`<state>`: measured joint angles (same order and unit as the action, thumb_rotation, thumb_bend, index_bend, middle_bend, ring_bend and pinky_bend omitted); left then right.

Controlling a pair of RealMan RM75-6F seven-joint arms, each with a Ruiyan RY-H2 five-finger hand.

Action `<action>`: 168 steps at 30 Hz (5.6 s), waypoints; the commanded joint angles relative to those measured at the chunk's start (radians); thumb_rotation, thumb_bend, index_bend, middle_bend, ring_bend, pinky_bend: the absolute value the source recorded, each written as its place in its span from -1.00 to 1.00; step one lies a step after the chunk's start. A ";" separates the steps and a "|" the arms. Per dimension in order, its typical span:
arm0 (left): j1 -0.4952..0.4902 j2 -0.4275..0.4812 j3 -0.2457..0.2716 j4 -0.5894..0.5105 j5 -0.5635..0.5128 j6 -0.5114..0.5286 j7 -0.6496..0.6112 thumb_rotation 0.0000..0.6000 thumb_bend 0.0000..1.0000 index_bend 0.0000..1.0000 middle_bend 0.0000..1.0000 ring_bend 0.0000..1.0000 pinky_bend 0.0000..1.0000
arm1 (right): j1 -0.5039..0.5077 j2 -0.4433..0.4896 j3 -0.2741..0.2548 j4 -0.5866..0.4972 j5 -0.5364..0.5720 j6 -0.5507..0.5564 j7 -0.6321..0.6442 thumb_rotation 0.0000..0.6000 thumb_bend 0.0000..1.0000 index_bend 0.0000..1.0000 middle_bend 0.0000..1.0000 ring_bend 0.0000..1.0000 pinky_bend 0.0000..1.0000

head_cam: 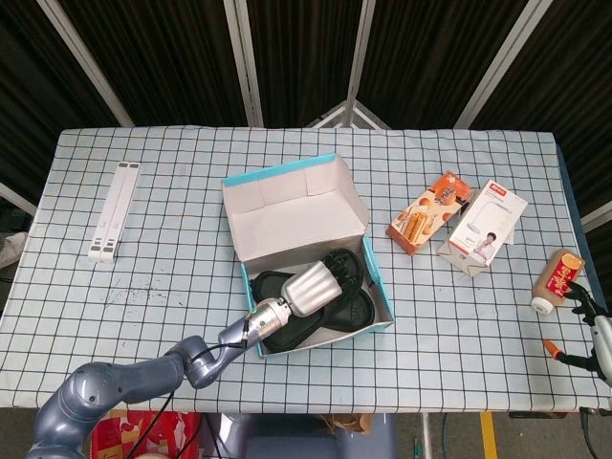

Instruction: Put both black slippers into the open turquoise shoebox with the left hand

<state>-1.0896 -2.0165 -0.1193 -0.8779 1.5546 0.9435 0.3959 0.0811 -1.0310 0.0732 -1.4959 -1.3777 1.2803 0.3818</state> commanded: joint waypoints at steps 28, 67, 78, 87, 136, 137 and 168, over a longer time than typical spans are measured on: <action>0.016 0.258 -0.057 -0.425 -0.247 -0.119 0.439 -0.40 -0.63 -1.00 -0.78 -1.00 -0.71 | 0.001 -0.005 0.002 0.002 0.002 0.002 -0.003 1.00 -0.53 -0.73 -0.49 -0.34 -0.34; 0.177 0.576 -0.094 -0.981 -0.259 0.121 0.132 1.00 -0.15 -0.12 0.25 -0.59 -0.64 | 0.004 -0.001 0.001 -0.009 0.011 -0.011 -0.016 1.00 -0.54 -0.73 -0.49 -0.34 -0.34; 0.224 0.577 -0.028 -0.976 -0.288 0.115 0.105 1.00 -0.15 0.01 0.38 -0.24 -0.19 | 0.006 0.005 0.001 -0.017 0.022 -0.023 -0.022 1.00 -0.53 -0.71 -0.49 -0.34 -0.33; 0.209 0.493 -0.017 -0.891 -0.260 0.080 0.052 1.00 -0.15 -0.09 0.27 -0.25 -0.16 | 0.010 0.009 -0.001 -0.018 0.024 -0.037 -0.021 1.00 -0.53 -0.69 -0.49 -0.33 -0.29; 0.129 0.257 0.005 -0.627 -0.486 -0.101 0.110 1.00 -0.23 -0.30 0.15 -0.33 -0.14 | 0.001 0.022 -0.004 -0.017 0.025 -0.038 0.005 1.00 -0.53 -0.66 -0.49 -0.32 -0.27; 0.128 0.252 0.006 -0.621 -0.489 -0.103 0.110 1.00 -0.23 -0.31 0.15 -0.33 -0.14 | 0.001 0.022 -0.003 -0.018 0.026 -0.038 0.004 1.00 -0.53 -0.66 -0.49 -0.32 -0.27; 0.119 0.407 -0.013 -0.838 -0.481 -0.026 0.212 1.00 -0.23 -0.39 0.06 -0.38 -0.17 | 0.001 0.024 -0.001 -0.024 0.034 -0.043 -0.003 1.00 -0.53 -0.66 -0.49 -0.32 -0.27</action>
<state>-0.9700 -1.6284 -0.1365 -1.6941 1.0783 0.9110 0.5908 0.0819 -1.0074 0.0719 -1.5196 -1.3439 1.2379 0.3792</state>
